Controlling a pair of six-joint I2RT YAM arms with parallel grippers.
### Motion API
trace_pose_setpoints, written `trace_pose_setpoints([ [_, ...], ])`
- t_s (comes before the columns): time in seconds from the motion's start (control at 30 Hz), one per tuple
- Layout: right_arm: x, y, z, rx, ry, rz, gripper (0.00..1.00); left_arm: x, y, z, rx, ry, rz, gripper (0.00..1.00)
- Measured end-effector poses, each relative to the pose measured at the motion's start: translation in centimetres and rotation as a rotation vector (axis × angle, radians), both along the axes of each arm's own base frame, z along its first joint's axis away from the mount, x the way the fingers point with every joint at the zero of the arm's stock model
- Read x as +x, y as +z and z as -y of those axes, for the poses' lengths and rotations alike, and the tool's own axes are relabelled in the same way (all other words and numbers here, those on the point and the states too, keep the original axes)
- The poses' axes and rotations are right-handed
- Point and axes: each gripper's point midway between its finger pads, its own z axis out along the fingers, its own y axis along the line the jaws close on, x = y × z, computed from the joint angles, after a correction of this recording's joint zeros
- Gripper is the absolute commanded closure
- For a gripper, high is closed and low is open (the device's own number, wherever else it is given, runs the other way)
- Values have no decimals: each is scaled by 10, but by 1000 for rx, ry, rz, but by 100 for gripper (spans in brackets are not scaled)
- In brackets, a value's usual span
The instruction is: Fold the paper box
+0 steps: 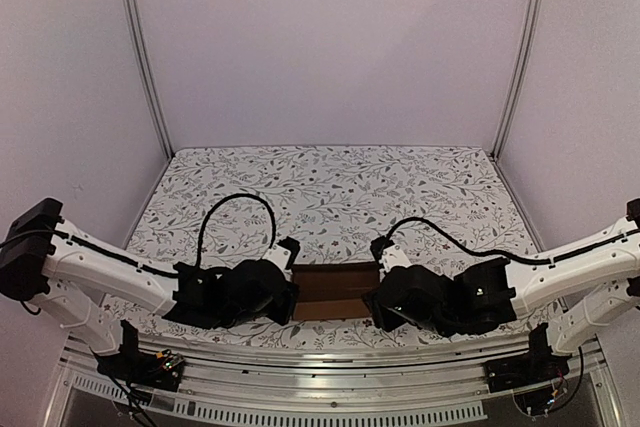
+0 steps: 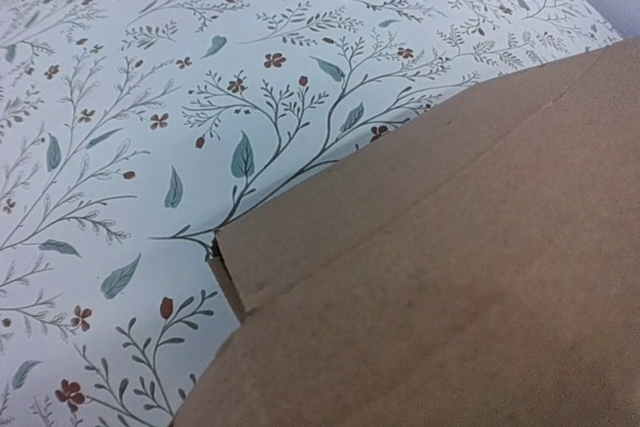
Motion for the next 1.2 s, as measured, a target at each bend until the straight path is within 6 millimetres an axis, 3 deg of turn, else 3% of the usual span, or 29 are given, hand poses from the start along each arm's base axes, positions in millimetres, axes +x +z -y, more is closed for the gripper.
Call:
trace_pose_setpoints([
  [0.17, -4, 10, 16, -27, 13, -3, 35, 3, -1, 3, 12, 12, 12, 100],
  [0.4, 0, 45, 35, -31, 18, 65, 35, 9, -2, 9, 29, 25, 40, 100],
  [0.63, 32, 96, 24, 13, -1, 144, 44, 18, -4, 22, 61, 15, 91, 100],
  [0.73, 50, 107, 14, 13, -8, 166, 49, 22, -5, 27, 67, 10, 123, 100],
  [0.97, 86, 94, -17, -44, -9, 193, 65, 34, -9, 46, 77, 7, 195, 100],
  [1.2, 115, 68, -24, -82, -41, 203, 76, 41, -10, 56, 76, 8, 241, 100],
])
